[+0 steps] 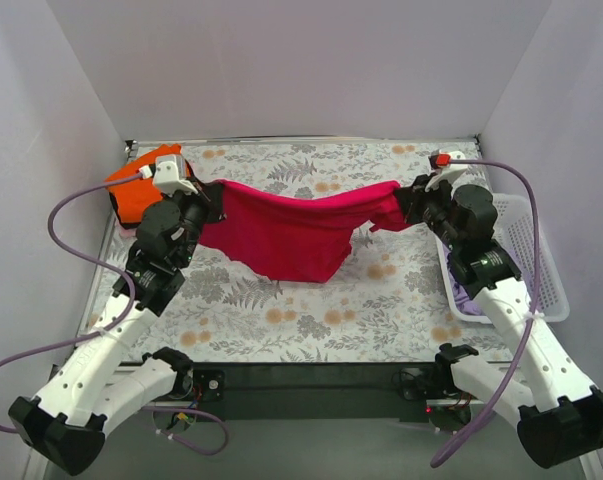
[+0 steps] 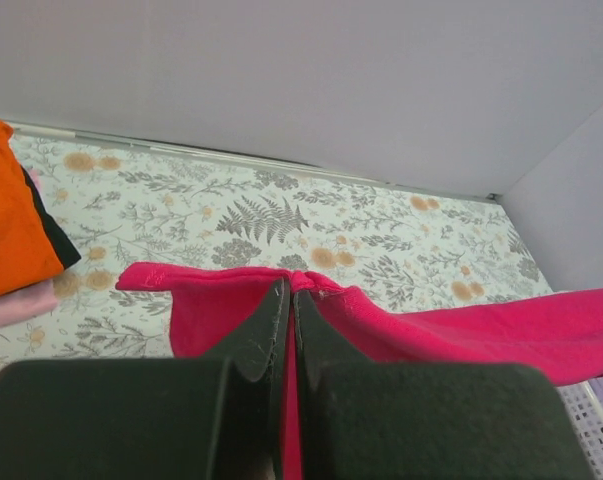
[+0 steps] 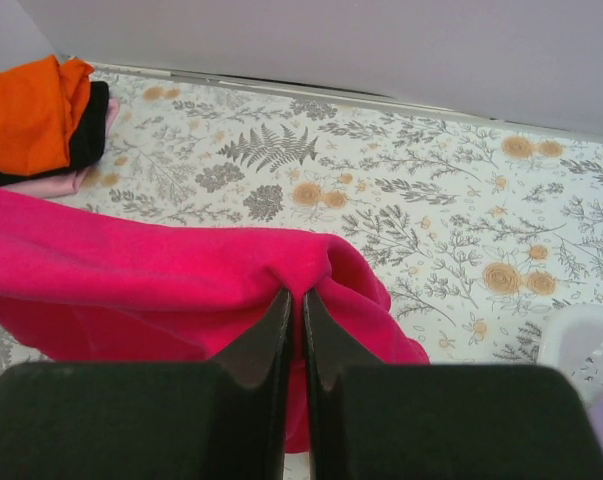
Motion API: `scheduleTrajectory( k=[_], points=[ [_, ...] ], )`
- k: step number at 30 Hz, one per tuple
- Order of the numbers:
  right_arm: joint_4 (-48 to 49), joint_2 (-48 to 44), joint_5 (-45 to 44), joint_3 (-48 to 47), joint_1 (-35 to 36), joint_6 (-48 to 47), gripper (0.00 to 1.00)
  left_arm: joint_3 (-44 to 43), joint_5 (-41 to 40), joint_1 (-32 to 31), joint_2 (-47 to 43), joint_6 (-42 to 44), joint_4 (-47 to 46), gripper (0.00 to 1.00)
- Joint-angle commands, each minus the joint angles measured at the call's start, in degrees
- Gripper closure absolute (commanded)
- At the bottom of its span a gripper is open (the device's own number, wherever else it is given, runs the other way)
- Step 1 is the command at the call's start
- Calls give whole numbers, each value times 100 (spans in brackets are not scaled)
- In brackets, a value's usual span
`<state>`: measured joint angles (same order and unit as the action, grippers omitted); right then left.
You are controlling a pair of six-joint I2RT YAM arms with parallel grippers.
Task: Fold and stack the t-shirts
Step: Flatten the tshirt out
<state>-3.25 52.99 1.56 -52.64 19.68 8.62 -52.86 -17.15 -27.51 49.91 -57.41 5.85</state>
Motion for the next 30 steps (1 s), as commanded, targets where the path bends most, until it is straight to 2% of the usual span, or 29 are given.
scheduleTrajectory(
  k=[1, 5, 10, 15, 22, 26, 30],
  points=[
    [483, -386, 141, -115, 18, -115, 99, -206, 44, 0, -289, 204, -312, 100],
    [386, -702, 888, -211, 18, -63, 99, -505, 562, 0, -377, 116, -172, 100],
    [62, -1185, 1302, -387, 18, -71, 99, -664, 809, 0, -666, -24, 30, 100],
    [-89, -1677, 2092, -545, 18, 34, 99, -997, 1432, 0, -1018, -227, 171, 100],
    [-97, -2091, 2243, -546, 18, 113, 99, -1499, 2057, 0, -948, -341, 391, 100],
    [-62, -1680, 1936, -423, 18, -44, 99, -1455, 1786, 0, -484, -201, 347, 100],
    [52, -400, 1164, -352, 18, -194, 99, -1473, 995, 8, 737, 150, 180, 100]
  ],
)
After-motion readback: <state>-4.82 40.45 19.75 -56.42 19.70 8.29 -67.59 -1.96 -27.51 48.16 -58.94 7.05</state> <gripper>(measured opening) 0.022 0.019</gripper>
